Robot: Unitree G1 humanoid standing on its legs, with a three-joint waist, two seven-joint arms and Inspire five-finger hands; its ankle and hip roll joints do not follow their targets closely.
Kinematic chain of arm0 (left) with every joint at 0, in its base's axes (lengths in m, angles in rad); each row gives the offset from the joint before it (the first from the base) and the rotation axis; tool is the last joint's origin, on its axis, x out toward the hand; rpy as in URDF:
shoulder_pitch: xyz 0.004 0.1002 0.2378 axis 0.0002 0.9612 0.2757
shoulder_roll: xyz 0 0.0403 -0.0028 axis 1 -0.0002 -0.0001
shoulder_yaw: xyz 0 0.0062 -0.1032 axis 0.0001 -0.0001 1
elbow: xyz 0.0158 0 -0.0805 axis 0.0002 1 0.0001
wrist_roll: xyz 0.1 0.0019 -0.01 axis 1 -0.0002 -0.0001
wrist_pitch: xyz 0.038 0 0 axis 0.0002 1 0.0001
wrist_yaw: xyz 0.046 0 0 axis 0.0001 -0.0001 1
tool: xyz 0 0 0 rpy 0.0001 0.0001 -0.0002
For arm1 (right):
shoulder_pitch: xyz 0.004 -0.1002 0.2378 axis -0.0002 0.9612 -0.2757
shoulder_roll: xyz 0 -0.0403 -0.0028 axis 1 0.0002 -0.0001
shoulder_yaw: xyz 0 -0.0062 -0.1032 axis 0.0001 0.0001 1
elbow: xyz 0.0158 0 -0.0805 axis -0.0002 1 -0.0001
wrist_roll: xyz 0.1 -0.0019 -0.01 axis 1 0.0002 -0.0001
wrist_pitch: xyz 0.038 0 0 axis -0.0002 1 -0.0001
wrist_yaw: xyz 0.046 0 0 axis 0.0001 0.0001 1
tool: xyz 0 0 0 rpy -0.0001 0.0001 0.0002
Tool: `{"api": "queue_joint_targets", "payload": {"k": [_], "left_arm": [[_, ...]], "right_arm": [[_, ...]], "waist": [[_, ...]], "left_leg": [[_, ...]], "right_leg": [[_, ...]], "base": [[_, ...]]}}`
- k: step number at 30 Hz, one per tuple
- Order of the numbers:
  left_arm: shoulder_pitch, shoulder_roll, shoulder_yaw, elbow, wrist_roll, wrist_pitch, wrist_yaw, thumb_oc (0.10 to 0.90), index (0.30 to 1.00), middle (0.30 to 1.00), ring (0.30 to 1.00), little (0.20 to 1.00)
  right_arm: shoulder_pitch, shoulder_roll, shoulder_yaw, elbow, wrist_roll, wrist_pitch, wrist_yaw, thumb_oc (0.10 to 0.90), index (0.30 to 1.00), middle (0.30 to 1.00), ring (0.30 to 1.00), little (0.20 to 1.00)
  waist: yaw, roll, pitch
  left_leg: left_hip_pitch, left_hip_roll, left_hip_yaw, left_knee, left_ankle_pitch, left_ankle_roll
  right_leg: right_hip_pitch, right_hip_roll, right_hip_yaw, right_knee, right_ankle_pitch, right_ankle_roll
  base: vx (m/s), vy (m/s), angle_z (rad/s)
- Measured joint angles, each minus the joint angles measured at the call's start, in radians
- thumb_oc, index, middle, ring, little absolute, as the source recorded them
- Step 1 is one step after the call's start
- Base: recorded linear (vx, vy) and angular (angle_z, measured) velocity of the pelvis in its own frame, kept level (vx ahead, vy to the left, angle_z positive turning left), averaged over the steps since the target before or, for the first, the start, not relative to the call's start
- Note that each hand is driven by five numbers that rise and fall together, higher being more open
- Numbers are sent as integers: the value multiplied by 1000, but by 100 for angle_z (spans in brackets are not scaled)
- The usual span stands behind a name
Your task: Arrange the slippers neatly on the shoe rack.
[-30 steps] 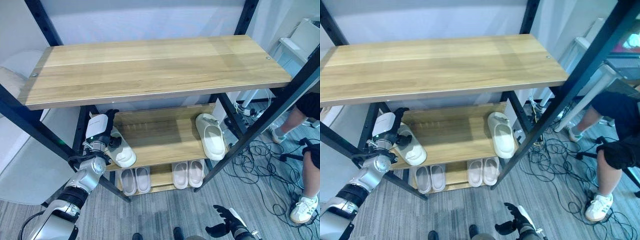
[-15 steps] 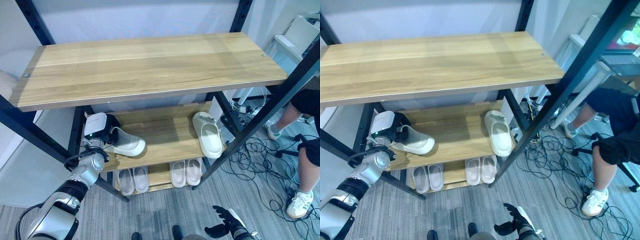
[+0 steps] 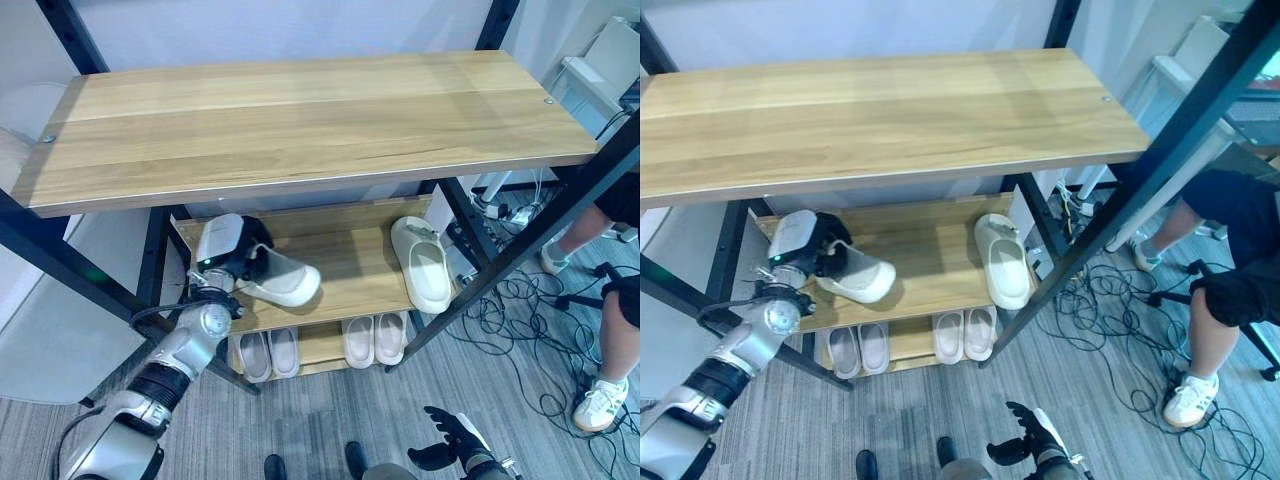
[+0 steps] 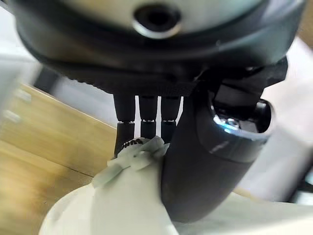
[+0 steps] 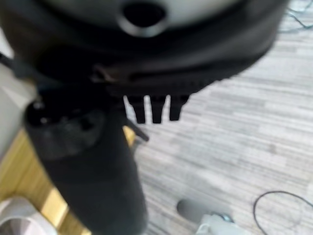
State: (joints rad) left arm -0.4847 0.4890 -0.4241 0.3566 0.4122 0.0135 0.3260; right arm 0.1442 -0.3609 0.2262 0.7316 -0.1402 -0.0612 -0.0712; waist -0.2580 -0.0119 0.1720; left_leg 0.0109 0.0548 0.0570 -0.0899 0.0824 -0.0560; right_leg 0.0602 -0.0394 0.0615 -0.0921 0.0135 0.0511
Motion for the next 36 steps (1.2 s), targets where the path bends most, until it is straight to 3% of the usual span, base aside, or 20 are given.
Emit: {"api": "queue_joint_targets", "payload": {"k": [6,11,16,20,29,36], "left_arm": [[-8,-79,-10,-121,-29,-4,-11,400,300,300,300,300],[-117,-107,-79,-114,-37,-14,-13,400,300,300,300,300],[-272,-130,-137,-23,-36,-37,-9,400,300,300,300,300],[-344,-120,-164,80,-31,-39,1,400,300,300,300,300],[-410,-72,-169,116,-26,-52,59,400,300,300,300,300],[-419,-58,-168,116,-26,-54,65,400,300,300,300,300]], "right_arm": [[-11,-4,-7,-3,3,2,-3,800,900,900,900,900],[-26,-27,3,-5,3,2,-5,800,900,900,900,900],[-43,-106,5,-44,3,0,-11,800,900,900,900,900],[-67,-141,6,-48,3,-3,-24,800,900,900,900,900],[-69,-156,24,-39,11,-10,-24,800,900,900,900,900],[-71,-159,50,-42,11,-18,-23,800,900,900,900,900]], "waist": [[-41,41,28],[-90,84,51],[-144,131,75],[-161,150,85],[-168,161,128],[-165,151,134]], "left_leg": [[7,-3,46,0,-2,3],[15,-2,76,0,-2,3],[13,3,120,0,-2,3],[13,8,155,-1,-2,3],[-8,17,168,-1,-7,1],[-8,17,166,0,-6,1]], "right_leg": [[-15,-7,42,0,10,13],[-21,-7,78,0,20,15],[-48,-1,117,0,26,24],[-62,4,155,0,36,26],[-95,18,174,7,49,25],[-91,18,165,5,53,19]], "base": [[-39,-2,-21],[-38,-8,-22],[-37,-6,-22],[-18,-13,-30],[-16,-13,-7],[8,-7,3]]}}
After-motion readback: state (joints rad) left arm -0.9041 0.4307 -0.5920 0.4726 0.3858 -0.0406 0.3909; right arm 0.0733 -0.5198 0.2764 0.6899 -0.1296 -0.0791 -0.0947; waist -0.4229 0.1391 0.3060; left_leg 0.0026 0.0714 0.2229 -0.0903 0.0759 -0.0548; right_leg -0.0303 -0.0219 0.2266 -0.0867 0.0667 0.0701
